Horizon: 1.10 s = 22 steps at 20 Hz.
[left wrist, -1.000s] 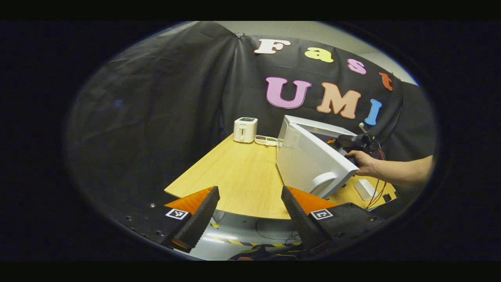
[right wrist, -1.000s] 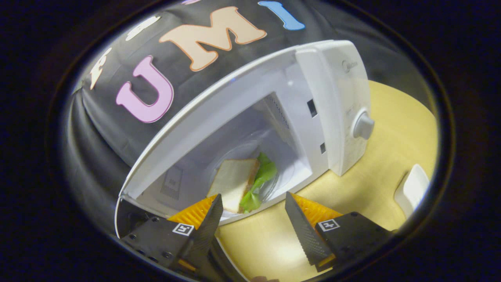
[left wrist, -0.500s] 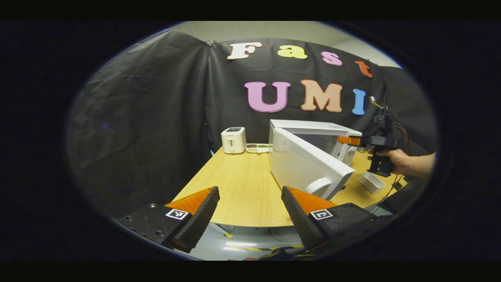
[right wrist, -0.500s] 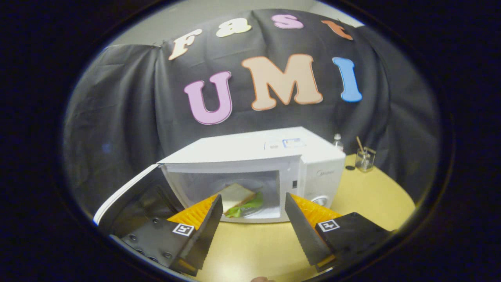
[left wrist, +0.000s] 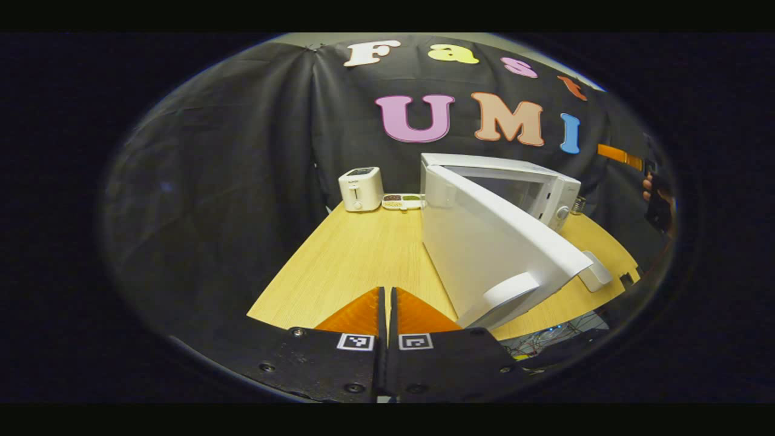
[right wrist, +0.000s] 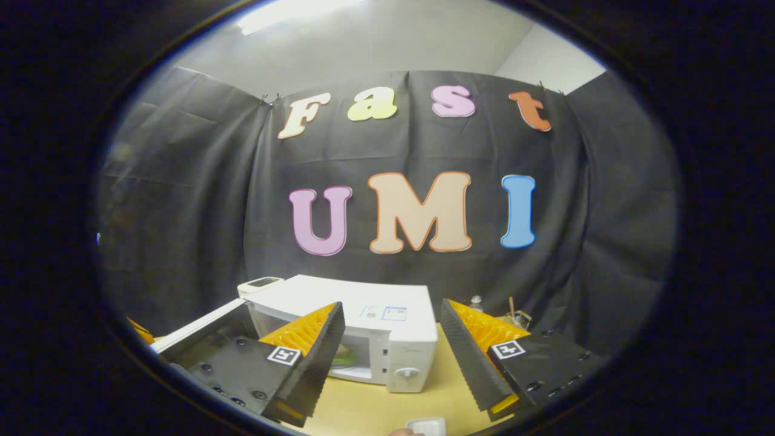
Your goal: Open the microwave oven with the left hand, put the food in, and close the microwave oven.
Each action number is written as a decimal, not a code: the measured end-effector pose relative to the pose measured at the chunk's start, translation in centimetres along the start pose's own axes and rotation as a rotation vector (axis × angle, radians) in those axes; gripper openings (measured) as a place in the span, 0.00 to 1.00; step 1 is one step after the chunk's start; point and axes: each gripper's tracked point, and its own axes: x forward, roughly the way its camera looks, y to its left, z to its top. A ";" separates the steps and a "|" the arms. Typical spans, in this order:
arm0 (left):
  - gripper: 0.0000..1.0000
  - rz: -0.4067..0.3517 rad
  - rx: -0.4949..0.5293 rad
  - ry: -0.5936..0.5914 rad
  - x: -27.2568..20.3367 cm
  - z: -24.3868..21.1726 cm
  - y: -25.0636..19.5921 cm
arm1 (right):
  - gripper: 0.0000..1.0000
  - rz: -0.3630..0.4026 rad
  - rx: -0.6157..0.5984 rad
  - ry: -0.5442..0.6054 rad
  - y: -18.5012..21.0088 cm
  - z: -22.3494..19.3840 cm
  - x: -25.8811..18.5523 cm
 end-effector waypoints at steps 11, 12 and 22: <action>0.00 0.009 0.128 0.046 2.6 -0.7 -5.3 | 0.88 0.021 -0.072 -0.070 -4.3 2.5 -0.4; 0.01 0.005 0.132 0.050 2.7 -0.8 -5.7 | 0.88 0.024 -0.073 -0.067 -4.4 2.4 -0.4; 0.01 -0.075 0.252 0.051 4.2 0.4 -11.9 | 0.88 -0.001 -0.054 -0.053 -6.8 1.5 -0.2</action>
